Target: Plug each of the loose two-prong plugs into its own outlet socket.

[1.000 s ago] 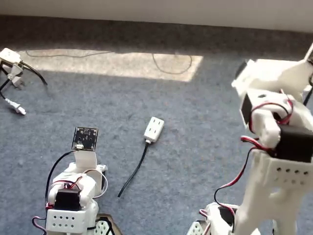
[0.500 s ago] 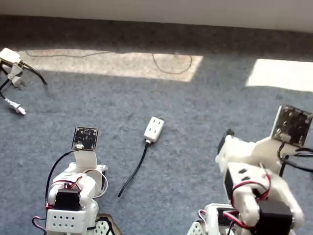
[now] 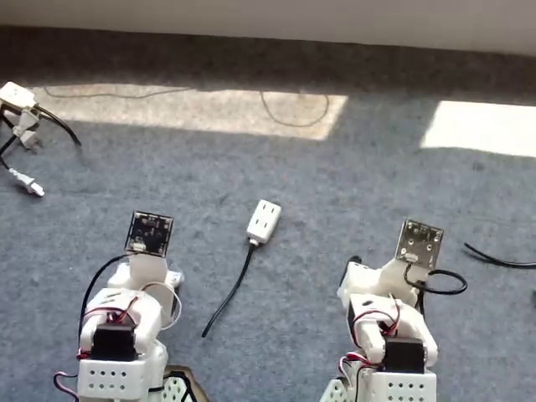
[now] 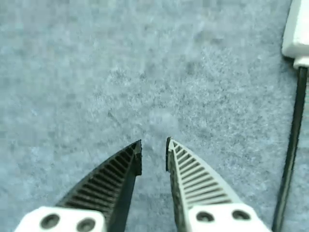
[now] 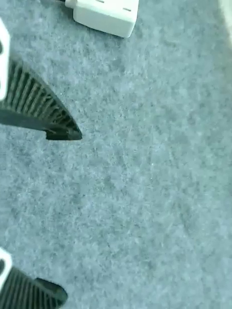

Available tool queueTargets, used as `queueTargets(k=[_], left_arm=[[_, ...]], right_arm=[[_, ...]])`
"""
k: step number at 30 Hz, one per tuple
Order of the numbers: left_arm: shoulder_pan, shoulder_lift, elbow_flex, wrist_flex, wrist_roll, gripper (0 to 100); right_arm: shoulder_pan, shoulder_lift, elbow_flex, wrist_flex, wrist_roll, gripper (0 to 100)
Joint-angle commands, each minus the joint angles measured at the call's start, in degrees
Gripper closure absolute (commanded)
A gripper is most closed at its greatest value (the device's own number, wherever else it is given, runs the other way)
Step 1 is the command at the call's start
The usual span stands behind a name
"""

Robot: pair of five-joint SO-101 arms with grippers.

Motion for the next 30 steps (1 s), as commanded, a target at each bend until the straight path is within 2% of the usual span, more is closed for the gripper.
queueTargets(k=[1, 5, 10, 12, 16, 20, 24, 27, 30], left_arm=[[-13.6, -0.5, -7.8, -9.3, -14.9, 90], [-18.9, -0.2, -16.8, -16.3, -12.0, 89], [-23.0, 0.6, -27.6, -21.3, -10.1, 80], [-24.4, 4.4, -31.6, -24.2, -9.4, 79], [-27.4, 21.9, -43.9, -31.0, -9.1, 79], [-29.8, 45.1, -64.7, -32.9, -8.9, 79], [-32.5, 66.6, -89.2, -25.4, -3.8, 79], [-32.5, 81.4, -108.3, -13.0, -3.3, 79], [-31.9, 96.2, -128.0, 2.8, -3.3, 79]], right_arm=[[-0.3, 0.0, 4.3, -2.0, 0.5, 56.9], [-0.8, -1.9, 7.8, -1.8, 0.7, 56.9], [-3.0, -3.3, 8.3, -1.3, 0.7, 56.9], [-3.1, -3.5, 8.3, -0.6, 0.8, 56.9], [-3.1, -3.5, 8.3, -0.5, 0.8, 56.9], [-3.1, -3.4, 8.3, -0.5, 0.8, 56.9], [-3.1, -3.4, 8.3, -0.5, 0.8, 56.9], [-3.1, -3.4, 8.3, -0.5, 0.8, 56.9], [-3.1, -3.4, 8.3, -0.5, 0.8, 56.9]])
